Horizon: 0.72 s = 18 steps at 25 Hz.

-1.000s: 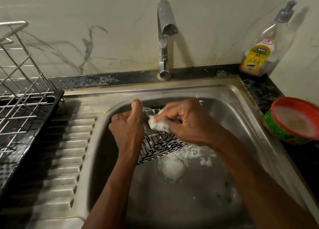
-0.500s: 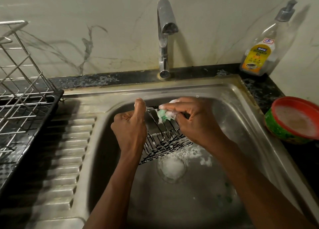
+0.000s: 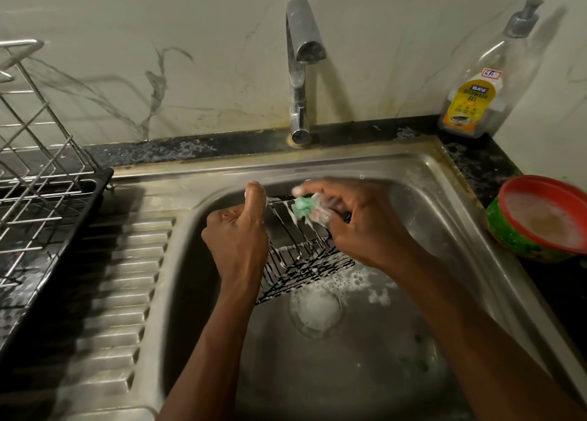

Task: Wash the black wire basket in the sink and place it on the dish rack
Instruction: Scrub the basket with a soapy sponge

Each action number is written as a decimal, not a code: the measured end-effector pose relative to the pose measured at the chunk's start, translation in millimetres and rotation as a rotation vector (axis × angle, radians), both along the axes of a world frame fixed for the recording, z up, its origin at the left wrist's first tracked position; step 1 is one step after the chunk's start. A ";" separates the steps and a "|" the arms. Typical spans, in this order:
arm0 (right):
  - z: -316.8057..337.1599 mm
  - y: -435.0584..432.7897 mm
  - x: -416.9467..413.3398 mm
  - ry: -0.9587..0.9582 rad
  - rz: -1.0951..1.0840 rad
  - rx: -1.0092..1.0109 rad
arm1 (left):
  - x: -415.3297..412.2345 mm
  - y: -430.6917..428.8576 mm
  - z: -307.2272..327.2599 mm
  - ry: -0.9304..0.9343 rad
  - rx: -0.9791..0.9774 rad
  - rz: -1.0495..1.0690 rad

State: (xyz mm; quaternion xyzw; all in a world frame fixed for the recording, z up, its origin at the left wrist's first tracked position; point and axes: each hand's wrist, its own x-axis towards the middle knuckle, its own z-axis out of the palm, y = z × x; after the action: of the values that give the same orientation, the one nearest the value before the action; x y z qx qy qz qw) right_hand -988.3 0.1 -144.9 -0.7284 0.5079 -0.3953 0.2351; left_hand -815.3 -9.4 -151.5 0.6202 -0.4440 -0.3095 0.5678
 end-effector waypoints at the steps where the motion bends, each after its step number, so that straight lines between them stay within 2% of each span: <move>1: -0.1 2.2 -4.1 0.043 0.034 0.011 | 0.7 -0.4 0.3 0.003 0.002 0.000; 5: 13.3 6.2 -26.8 0.094 0.240 0.162 | 2.1 -1.8 -1.1 0.014 0.011 0.002; 8: 19.0 4.2 -29.1 0.060 0.278 0.212 | 4.4 -5.0 -4.4 0.018 0.022 -0.008; 11: 4.7 -5.7 -16.0 0.014 0.095 0.031 | 3.4 -4.6 -5.2 0.028 0.014 -0.027; 14: -7.7 -16.0 -11.8 0.058 -0.080 -0.118 | 3.3 -5.4 -6.9 0.027 0.019 -0.030; 18: 4.2 -1.5 -35.7 0.009 0.117 0.176 | 6.2 -8.9 -8.6 0.047 0.043 -0.016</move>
State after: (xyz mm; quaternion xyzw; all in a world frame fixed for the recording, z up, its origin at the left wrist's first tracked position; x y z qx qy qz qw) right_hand -1023.9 -1.4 -140.8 -0.7352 0.4982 -0.3315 0.3184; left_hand -809.1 -18.3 -160.0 0.6213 -0.4288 -0.3381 0.5619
